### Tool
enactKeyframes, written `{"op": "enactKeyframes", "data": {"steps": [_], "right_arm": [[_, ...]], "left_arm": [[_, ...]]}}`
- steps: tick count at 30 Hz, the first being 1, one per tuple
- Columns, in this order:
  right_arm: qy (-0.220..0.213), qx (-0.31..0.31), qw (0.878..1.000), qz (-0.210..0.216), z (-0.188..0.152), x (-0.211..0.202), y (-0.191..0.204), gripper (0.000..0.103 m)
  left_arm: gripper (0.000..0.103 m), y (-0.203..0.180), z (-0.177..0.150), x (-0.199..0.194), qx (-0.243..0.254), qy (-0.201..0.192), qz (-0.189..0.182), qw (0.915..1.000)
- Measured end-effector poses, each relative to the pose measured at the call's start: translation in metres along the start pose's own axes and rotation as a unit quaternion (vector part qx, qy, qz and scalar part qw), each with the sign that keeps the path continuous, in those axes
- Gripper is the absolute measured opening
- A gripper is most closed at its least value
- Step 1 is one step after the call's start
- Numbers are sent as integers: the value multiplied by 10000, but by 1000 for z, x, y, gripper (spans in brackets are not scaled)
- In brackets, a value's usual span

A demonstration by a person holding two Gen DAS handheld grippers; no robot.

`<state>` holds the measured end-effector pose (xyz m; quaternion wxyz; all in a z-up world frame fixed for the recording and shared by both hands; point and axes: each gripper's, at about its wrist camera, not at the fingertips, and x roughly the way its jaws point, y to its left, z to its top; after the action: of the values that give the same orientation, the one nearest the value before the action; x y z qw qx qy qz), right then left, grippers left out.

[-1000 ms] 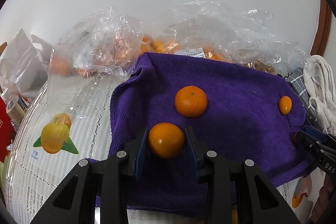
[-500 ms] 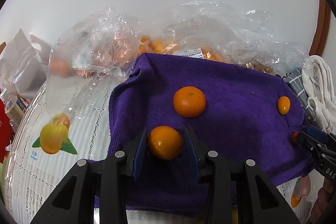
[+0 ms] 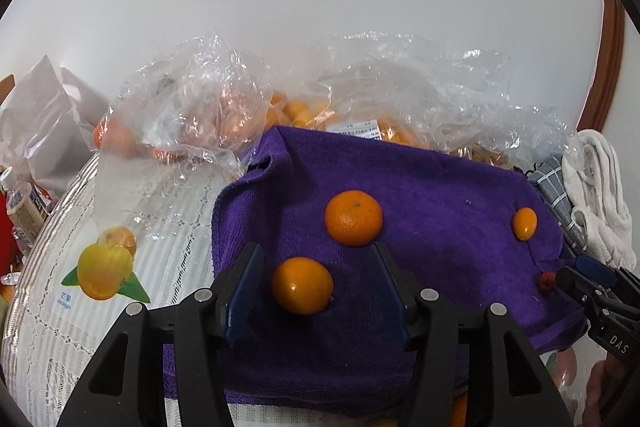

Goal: Organize fruits
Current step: 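Open the right gripper to release the strawberry while the left gripper releases the orange, then move both grippers back toward the loose fruit beside the towel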

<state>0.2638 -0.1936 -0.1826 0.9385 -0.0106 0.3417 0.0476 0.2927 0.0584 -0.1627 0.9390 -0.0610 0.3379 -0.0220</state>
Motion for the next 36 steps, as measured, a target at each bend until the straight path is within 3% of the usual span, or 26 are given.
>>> {"op": "enactKeyframes", "data": {"steps": [4, 10, 13, 17, 25, 29, 36], "right_arm": [[-37, 149, 9995, 277, 2, -7, 0, 59], [7, 186, 9997, 159, 5, -16, 3, 59], [80, 394, 9990, 199, 2, -29, 0, 59], [129, 295, 9994, -112, -7, -47, 3, 59], [283, 427, 9984, -228, -33, -74, 12, 59], [272, 329, 9988, -231, -41, -84, 27, 59], [287, 45, 9995, -110, -52, -88, 53, 56]], "left_arm": [[53, 0, 2, -4, -20, -78, -10, 10000], [53, -7, 8, -16, 108, -147, 64, 9998], [53, -10, 13, -28, 156, -186, -94, 9997], [53, -11, 12, -42, 178, -140, -166, 9996], [53, 0, -3, -68, 323, -12, -115, 9994], [53, 15, -12, -76, 210, 143, -254, 9994], [53, 35, -32, -92, 250, 206, -140, 9994]]}}
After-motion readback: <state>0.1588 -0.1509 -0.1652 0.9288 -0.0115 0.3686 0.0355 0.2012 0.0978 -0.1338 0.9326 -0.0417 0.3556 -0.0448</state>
